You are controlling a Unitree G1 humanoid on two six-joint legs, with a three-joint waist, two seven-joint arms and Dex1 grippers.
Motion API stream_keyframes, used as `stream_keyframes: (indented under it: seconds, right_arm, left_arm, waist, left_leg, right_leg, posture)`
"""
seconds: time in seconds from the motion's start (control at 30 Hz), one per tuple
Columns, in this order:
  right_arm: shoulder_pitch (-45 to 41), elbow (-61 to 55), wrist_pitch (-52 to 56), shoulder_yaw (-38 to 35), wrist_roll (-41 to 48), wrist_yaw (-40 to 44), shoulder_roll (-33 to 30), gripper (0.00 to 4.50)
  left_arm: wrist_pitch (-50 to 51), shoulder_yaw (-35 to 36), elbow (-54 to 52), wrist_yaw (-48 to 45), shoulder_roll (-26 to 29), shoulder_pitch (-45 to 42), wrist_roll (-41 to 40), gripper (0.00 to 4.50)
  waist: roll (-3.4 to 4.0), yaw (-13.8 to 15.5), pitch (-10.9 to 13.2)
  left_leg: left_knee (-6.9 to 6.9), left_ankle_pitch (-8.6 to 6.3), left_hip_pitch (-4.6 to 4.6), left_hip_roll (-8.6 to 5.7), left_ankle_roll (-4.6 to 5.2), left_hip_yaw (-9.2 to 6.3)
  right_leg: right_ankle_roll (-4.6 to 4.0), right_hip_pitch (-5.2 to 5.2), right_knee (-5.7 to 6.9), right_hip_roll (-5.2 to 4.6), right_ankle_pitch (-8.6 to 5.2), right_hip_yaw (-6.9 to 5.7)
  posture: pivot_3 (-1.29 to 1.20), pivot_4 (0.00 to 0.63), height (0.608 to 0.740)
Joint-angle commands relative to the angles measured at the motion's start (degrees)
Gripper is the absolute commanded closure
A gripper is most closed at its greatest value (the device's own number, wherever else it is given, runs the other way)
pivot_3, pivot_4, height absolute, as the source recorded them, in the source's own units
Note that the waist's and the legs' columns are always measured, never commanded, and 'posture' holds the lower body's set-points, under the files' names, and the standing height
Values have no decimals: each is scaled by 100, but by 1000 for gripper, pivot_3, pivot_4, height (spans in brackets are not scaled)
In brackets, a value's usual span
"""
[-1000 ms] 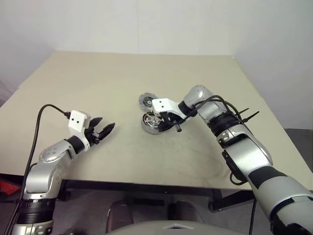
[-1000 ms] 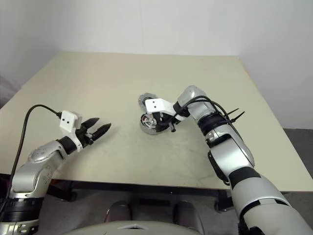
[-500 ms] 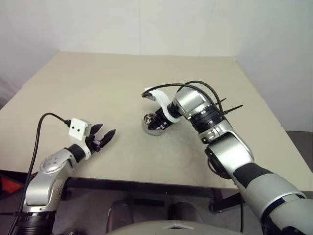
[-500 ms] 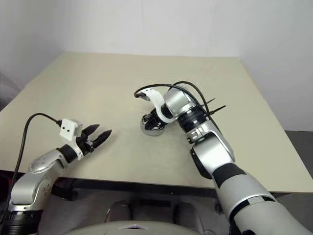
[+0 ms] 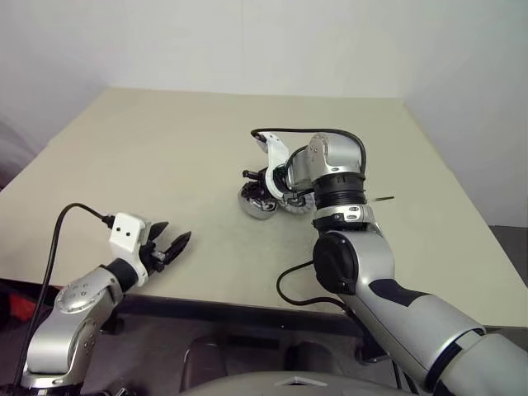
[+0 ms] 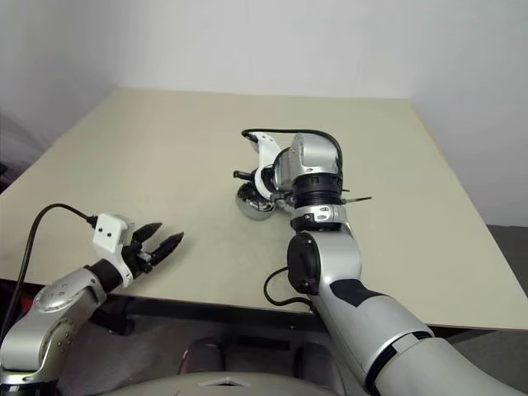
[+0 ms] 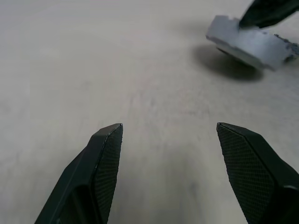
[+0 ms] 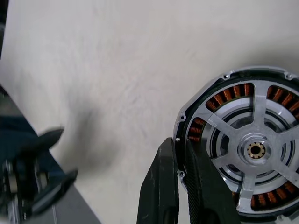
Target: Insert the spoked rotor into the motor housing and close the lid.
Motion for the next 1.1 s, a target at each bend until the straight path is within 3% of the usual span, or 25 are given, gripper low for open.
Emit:
stream_keyframes:
  seconds: [0.03, 0.2, 0.4, 0.7, 0.93, 1.1]
  right_arm:
    - [-142, 176, -434, -199, 236, -985, 1178, 4500]
    - [-73, 429, -788, 39, 801, -1483, 1214, 4500]
    - [-186, 686, -1014, 467, 1210, -1992, 1053, 2641]
    - [-483, 607, -817, 517, 1945, -2278, 854, 2641]
    - [-741, 623, -763, 362, 2300, -2593, 786, 2641]
    - [-974, 678, -1199, 230, 2554, -2568, 615, 2641]
  left_arm:
    - [-32, 185, -356, 78, 36, 28, -60, 1104]
    - [-12, 191, -430, 121, 33, 65, -49, 1104]
    - [-47, 143, -367, 111, 38, 60, -13, 1104]
    - [-61, 70, -195, 41, 63, -114, 25, 1104]
    - [-52, 12, -47, -18, 88, -321, 57, 1104]
    - [-70, -3, -12, -39, 95, -333, 52, 1104]
  waist:
    - [5, 1, 3]
    - [12, -4, 7]
    - [13, -6, 8]
    - [3, -23, 2]
    - [2, -66, 0]
    - [3, -73, 0]
  left_leg:
    - [-9, 0, 19, -4, -1, -2]
    - [-13, 1, 32, -18, -2, -16]
    - [-13, 1, 23, -32, -2, -37]
    - [-13, 4, 1, -32, -5, -45]
    - [-15, 18, -95, -22, -28, -45]
    - [-20, 10, -98, -22, -26, -45]
  right_leg:
    - [1, 14, 0, -1, -1, 0]
    - [6, 26, -5, -3, -1, 0]
    - [12, 25, -24, -3, 2, -1]
    - [18, 18, -12, 0, 7, 2]
    - [1, -93, -1, 20, 36, 9]
    - [3, -100, -2, 20, 25, 10]
  posture:
    - [0, 0, 740]
    - [0, 0, 740]
    - [0, 0, 740]
    - [0, 0, 740]
    - [0, 0, 740]
    - [0, 0, 740]
